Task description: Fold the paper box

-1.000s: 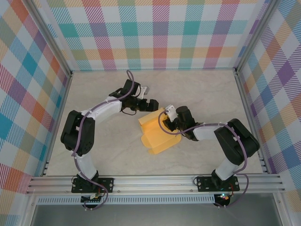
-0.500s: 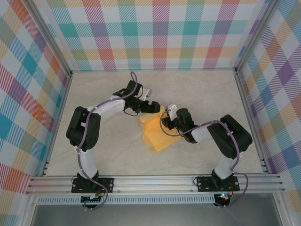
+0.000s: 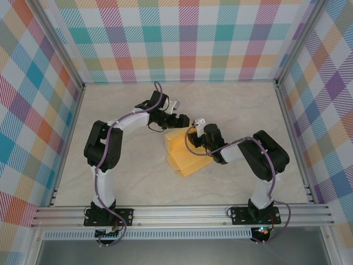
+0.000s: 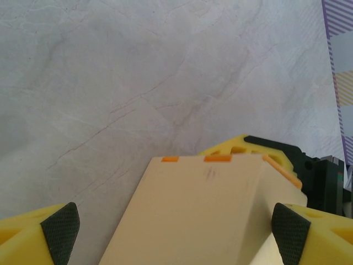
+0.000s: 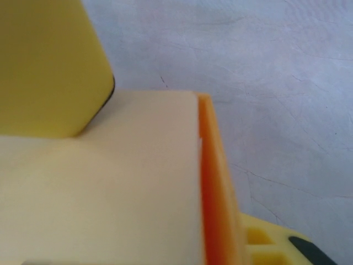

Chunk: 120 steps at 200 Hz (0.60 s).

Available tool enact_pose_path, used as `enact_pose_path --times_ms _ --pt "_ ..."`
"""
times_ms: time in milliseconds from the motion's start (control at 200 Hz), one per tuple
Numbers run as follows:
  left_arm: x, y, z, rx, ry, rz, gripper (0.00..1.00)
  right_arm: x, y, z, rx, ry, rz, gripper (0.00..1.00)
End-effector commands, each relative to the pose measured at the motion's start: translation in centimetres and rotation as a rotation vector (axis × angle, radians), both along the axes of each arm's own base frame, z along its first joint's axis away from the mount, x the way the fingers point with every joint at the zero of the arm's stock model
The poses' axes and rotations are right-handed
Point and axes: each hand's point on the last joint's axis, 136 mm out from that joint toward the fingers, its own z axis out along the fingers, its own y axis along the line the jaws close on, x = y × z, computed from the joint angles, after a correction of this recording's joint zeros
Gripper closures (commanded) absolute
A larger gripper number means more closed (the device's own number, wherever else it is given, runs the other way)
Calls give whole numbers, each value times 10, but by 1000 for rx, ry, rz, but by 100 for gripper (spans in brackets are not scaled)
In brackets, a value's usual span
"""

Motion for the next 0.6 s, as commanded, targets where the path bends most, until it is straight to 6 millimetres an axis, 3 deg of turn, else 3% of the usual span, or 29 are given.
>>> enact_pose_path --times_ms 0,290,595 --pt "0 2 -2 -14 48 22 8 10 4 6 -1 -11 -42 74" --pt "-24 0 -11 -40 124 34 10 16 11 1 -21 3 -119 81" --pt "-37 -1 -14 -77 220 83 12 25 -6 -15 -140 12 -290 87"
